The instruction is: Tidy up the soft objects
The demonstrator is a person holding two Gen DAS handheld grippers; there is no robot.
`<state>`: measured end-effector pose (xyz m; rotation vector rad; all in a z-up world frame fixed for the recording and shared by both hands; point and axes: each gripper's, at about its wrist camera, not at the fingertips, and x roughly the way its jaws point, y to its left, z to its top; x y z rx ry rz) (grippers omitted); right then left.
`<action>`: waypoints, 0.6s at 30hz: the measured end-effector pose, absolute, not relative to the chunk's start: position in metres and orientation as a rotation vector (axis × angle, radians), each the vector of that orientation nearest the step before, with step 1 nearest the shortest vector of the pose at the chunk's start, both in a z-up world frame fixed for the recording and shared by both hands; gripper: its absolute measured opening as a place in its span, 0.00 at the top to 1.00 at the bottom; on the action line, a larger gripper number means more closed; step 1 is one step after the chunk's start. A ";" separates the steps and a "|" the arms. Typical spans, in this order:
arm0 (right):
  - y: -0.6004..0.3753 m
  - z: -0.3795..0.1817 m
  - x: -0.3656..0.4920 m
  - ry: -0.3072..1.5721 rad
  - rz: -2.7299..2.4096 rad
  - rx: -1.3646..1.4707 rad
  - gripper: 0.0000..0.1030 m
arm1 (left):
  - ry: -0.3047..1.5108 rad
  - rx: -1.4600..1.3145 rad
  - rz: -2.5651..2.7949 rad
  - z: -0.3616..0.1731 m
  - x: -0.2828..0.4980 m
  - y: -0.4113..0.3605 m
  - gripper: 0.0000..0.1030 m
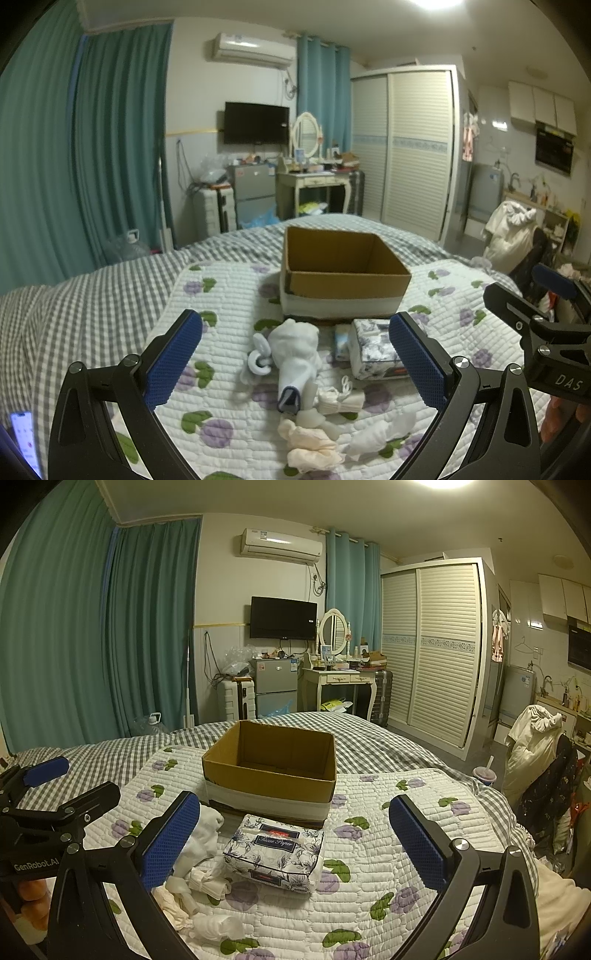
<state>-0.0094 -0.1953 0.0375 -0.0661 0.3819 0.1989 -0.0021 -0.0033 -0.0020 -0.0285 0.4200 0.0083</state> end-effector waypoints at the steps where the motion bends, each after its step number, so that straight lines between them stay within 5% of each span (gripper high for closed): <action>1: -0.195 0.038 -0.009 0.382 0.199 -0.066 0.00 | 0.419 -0.029 0.007 -0.002 -0.002 -0.003 0.00; 18: -0.198 0.063 -0.041 0.347 0.213 -0.080 0.00 | 0.407 -0.031 -0.011 0.010 -0.032 -0.001 0.00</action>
